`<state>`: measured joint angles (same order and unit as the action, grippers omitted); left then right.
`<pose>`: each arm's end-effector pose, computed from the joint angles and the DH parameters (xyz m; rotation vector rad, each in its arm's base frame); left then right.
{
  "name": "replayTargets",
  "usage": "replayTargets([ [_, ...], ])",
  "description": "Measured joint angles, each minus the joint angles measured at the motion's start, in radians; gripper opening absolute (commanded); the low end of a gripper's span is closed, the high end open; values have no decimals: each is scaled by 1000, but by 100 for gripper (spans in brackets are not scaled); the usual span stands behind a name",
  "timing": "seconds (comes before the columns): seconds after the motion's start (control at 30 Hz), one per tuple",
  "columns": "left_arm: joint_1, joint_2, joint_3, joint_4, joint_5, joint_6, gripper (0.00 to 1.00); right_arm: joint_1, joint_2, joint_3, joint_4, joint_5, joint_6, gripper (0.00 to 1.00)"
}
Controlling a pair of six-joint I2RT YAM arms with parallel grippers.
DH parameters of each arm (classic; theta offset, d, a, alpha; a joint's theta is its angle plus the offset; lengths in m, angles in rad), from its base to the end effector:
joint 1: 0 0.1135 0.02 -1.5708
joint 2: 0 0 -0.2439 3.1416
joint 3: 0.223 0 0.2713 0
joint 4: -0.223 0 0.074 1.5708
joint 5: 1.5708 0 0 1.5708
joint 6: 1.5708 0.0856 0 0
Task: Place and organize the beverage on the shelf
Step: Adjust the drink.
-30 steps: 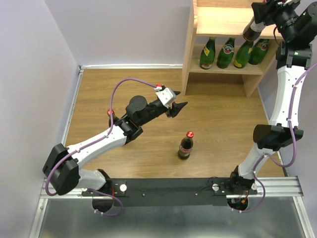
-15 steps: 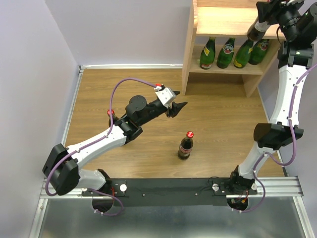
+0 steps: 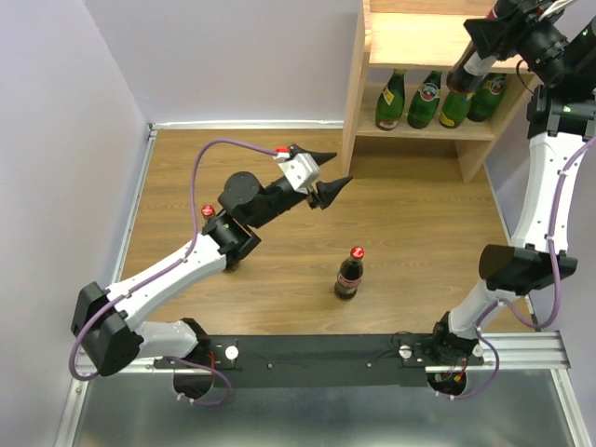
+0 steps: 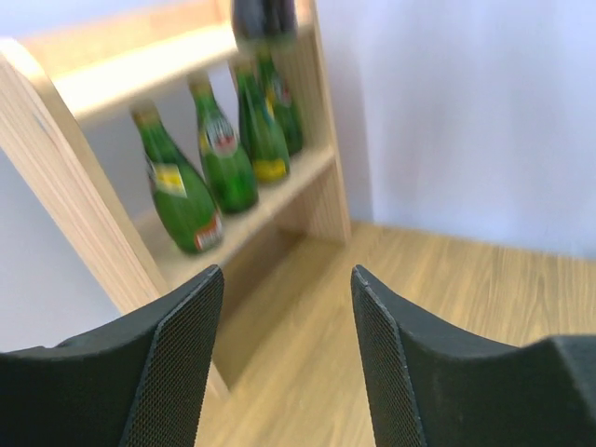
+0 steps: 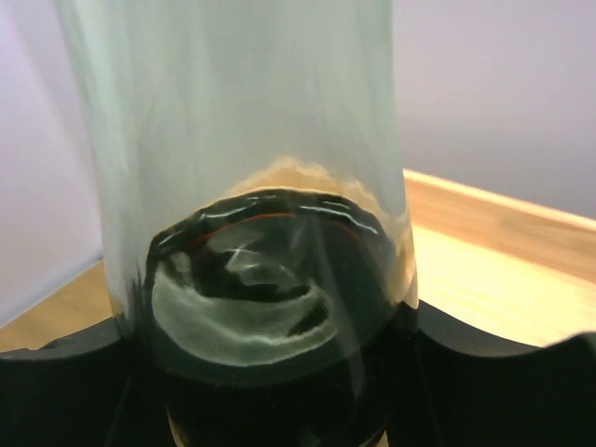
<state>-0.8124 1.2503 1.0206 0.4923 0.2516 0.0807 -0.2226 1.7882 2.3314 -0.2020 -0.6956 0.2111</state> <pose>0.2362 -0.2803 0.3839 0.7784 1.1136 -0.7838 0.4020 -0.0347 0.5865 -0.3368 1.2790 0.4170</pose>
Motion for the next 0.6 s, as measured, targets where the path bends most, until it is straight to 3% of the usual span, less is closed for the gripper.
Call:
replayTargets([
  [0.33, 17, -106, 175, 2, 67, -78, 69, 1, -320, -386, 52, -320, 61, 1],
  [0.6, 20, -38, 294, -8, 126, -145, 69, 6, -463, -728, 100, -446, 5, 0],
])
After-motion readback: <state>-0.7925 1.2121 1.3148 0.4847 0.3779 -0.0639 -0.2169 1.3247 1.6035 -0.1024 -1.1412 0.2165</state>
